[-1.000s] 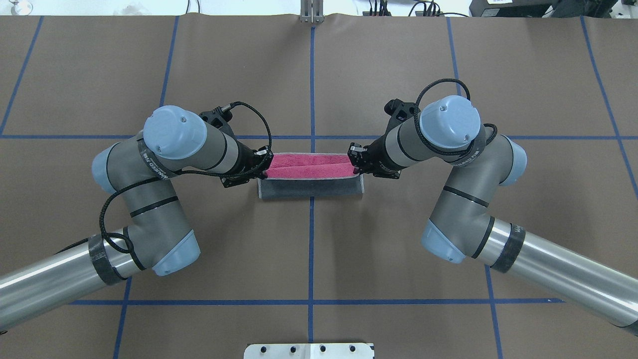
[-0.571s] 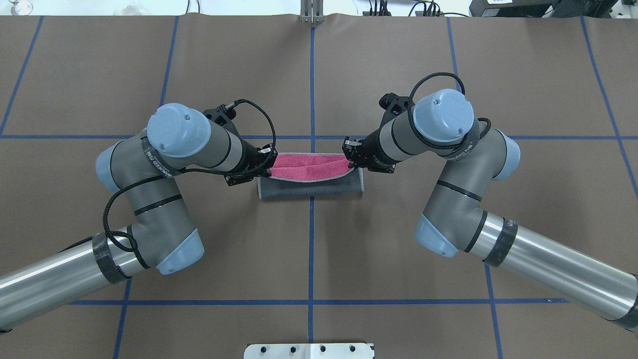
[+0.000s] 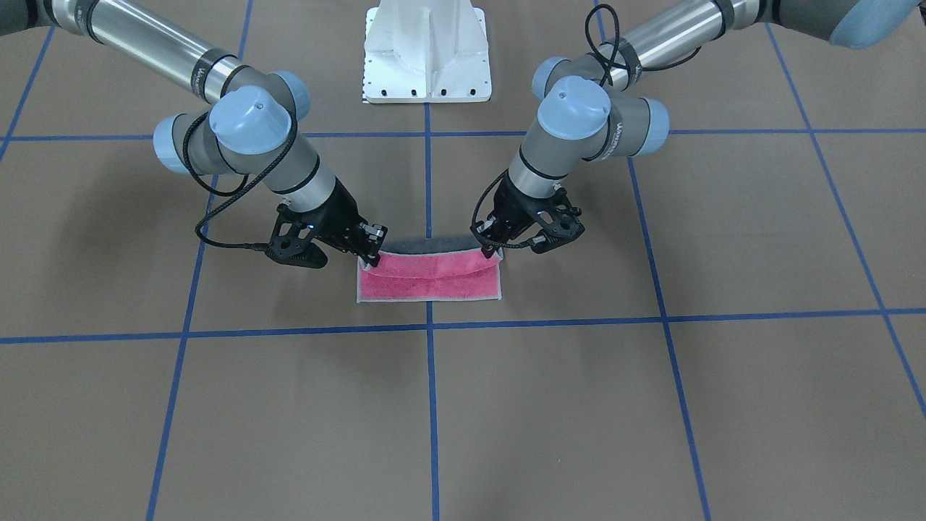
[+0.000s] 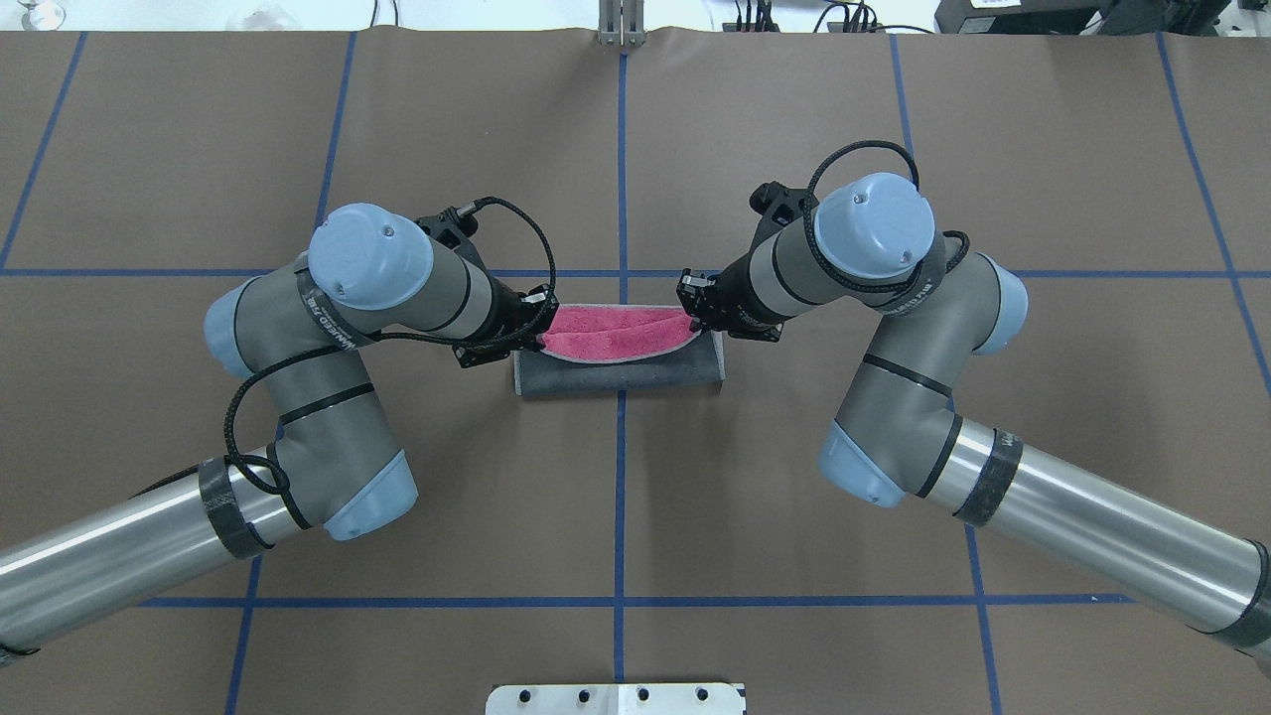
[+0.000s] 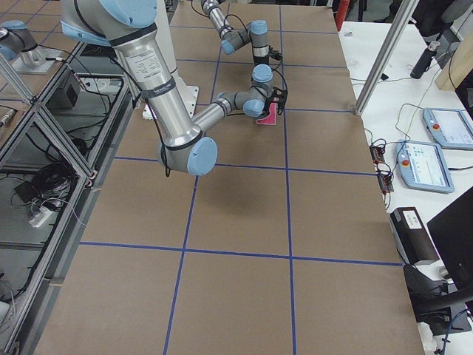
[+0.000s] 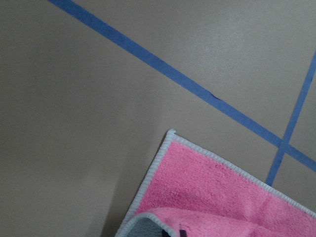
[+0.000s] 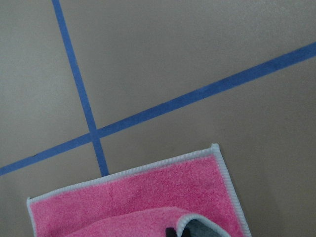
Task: Fold towel twice with both arms
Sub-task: 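Lift the near edge with both grippers and fold it over the far half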
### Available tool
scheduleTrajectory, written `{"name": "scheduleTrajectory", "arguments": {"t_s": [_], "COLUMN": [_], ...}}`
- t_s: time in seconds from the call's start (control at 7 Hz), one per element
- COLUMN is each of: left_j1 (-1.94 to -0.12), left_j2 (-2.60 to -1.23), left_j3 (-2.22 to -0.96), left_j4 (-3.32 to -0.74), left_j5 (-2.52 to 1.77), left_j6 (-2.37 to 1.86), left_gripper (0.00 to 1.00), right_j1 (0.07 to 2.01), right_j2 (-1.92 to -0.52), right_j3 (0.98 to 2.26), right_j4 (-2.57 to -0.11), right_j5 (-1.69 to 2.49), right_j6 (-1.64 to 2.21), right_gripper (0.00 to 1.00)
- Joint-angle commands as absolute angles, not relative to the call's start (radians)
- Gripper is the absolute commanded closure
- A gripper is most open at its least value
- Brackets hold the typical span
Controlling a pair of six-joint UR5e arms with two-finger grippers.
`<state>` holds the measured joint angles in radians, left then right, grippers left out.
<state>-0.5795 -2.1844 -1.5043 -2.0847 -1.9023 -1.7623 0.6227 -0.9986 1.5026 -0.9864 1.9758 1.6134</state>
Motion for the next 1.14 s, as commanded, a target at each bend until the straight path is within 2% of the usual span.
{"name": "scheduleTrajectory", "arguments": {"t_s": [0.0,1.0], "left_j1": [-0.58,-0.588], "left_j2": [-2.187,-2.187], "left_j3": [-1.499,-1.482], "left_j4": [-2.085,-2.085], "left_j5": [-1.901,-1.901], "left_j6": [-1.761,-1.759], "left_gripper": [1.0,1.0], "right_j1": [0.623,0.623], "right_j2": [-0.999,-0.997], "right_j3": [1.49,1.468], "right_j4": [-0.986,-0.985], "right_j5": [1.976,1.968], "right_j6": [1.611,1.609], "right_gripper": [1.0,1.0]}}
